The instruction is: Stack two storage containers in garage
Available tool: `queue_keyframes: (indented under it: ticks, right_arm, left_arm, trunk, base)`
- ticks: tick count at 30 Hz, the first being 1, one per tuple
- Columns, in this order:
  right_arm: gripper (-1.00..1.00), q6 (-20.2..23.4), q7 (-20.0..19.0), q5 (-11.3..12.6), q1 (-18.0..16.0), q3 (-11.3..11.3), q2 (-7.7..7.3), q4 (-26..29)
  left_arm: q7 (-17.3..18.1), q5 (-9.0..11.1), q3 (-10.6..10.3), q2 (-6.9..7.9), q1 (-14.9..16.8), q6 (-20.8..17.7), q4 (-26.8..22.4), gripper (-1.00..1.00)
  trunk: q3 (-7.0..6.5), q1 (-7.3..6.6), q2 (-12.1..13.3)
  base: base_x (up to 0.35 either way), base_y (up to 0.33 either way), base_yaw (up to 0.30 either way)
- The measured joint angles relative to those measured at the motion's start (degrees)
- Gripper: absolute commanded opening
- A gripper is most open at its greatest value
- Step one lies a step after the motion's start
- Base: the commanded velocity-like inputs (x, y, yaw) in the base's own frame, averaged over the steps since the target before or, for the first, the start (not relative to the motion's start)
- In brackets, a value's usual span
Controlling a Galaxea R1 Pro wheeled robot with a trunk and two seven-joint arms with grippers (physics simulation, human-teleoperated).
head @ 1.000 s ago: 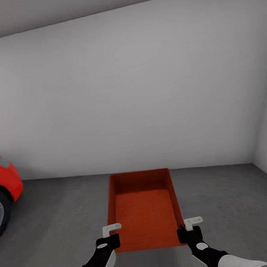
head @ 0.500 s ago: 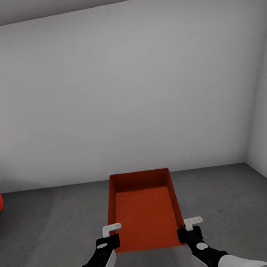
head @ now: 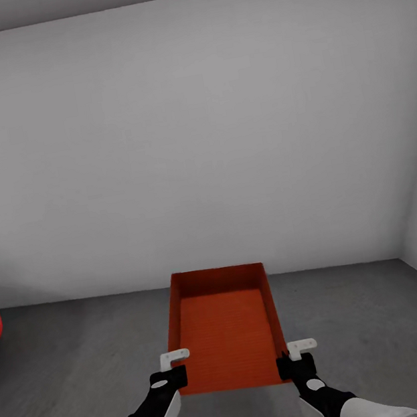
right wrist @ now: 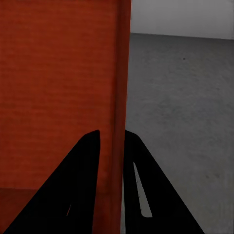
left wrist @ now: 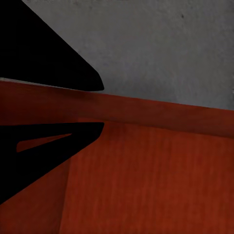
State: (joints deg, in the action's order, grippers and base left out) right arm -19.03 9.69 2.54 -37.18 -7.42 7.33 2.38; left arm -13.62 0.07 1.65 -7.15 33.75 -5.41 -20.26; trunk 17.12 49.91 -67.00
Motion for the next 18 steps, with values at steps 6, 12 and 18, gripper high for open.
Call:
queue_keyframes:
  ticks: [6, 12, 18]
  right_arm:
    - [-1.0, -0.04, -0.01, 0.04, -0.01, -0.03, -0.01, -0.02]
    - [-1.0, -0.06, -0.06, 0.03, 0.0, 0.02, -0.04, -0.01]
    - [-1.0, -0.06, -0.05, 0.03, 0.0, 0.03, -0.03, -0.01]
  left_arm:
    - [0.0, -0.04, 0.01, -0.01, 0.0, 0.01, -0.02, -1.0]
    - [-0.01, -0.11, 0.05, -0.05, 0.01, 0.0, -0.02, -1.0]
    - [-0.01, -0.11, 0.05, -0.04, 0.01, 0.0, -0.02, -1.0]
  trunk:
    - [0.0, 0.0, 0.0]
    - [0.0, 0.0, 0.0]
    - [0.0, 0.0, 0.0]
  base:
    - [0.297, 0.194, 0.0]
    - [0.299, 0.184, 0.0]
    - [0.3, 0.179, 0.0]
